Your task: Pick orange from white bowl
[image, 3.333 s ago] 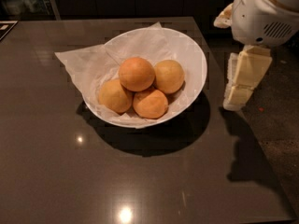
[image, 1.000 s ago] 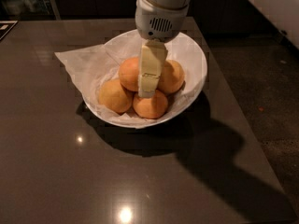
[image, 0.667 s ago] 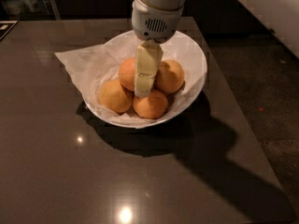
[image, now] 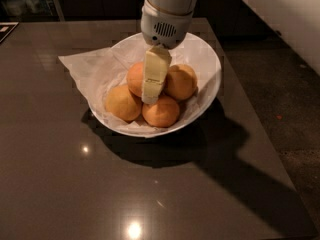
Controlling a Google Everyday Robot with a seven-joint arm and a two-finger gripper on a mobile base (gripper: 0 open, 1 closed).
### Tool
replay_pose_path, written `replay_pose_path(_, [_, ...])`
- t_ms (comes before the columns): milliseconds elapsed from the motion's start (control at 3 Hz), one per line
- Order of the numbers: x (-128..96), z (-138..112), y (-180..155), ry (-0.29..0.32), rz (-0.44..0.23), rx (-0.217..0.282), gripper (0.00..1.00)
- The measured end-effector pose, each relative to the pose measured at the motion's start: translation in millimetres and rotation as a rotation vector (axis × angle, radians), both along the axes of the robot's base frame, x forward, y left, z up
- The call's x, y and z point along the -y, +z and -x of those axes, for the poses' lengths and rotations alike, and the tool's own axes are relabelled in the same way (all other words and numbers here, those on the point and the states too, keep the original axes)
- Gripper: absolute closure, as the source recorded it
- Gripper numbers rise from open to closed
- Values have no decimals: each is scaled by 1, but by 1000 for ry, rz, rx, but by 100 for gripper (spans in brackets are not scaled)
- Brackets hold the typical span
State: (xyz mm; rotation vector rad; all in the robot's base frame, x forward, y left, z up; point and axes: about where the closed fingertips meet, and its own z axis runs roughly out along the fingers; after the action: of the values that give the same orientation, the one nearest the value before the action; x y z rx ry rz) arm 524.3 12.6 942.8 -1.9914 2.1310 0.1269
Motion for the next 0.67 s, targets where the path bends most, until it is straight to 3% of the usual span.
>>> replay_pose_path(333, [-4,-2,-8,-2,-13,-27,9])
replay_pose_path(667, [-8,-3,-20,-6,-31,-59,19])
